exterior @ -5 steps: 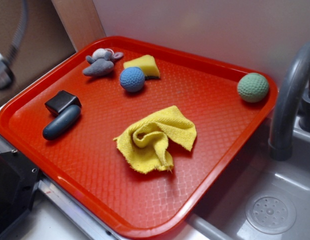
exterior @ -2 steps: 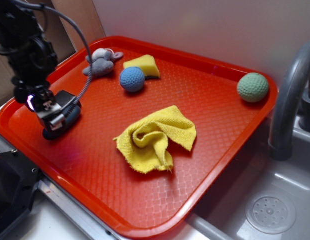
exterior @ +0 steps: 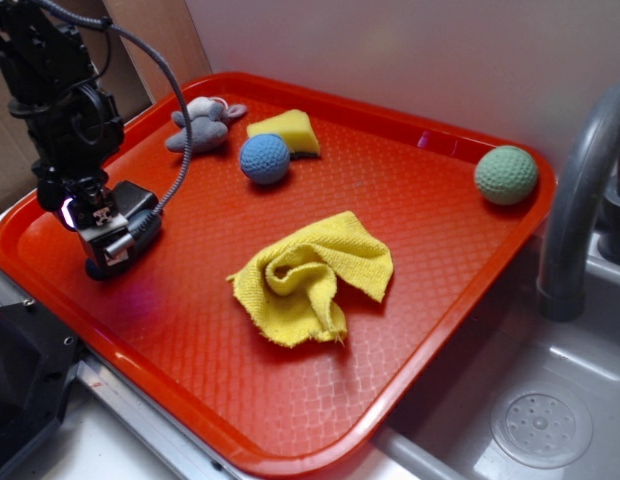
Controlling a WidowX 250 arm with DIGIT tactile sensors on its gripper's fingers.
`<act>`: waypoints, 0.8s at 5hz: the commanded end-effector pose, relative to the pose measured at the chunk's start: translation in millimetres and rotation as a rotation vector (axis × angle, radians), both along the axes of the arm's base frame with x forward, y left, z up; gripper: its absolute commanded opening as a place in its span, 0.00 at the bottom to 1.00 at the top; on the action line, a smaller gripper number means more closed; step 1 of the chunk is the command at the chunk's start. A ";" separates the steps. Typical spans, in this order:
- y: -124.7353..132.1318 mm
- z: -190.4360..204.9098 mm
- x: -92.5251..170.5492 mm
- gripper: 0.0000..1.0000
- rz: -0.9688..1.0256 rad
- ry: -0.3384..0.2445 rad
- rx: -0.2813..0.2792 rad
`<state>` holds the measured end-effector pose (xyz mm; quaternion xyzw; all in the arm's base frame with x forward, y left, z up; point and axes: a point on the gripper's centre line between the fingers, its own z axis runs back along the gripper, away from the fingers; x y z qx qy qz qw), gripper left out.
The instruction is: Grab the plastic pickle.
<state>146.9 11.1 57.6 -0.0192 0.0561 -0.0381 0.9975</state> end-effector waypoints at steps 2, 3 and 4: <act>16.7 -25.7 2.4 1.00 0.049 -0.023 0.003; 15.7 -43.2 5.5 0.59 0.104 0.012 0.051; 14.8 -55.1 11.1 0.00 0.128 0.056 0.067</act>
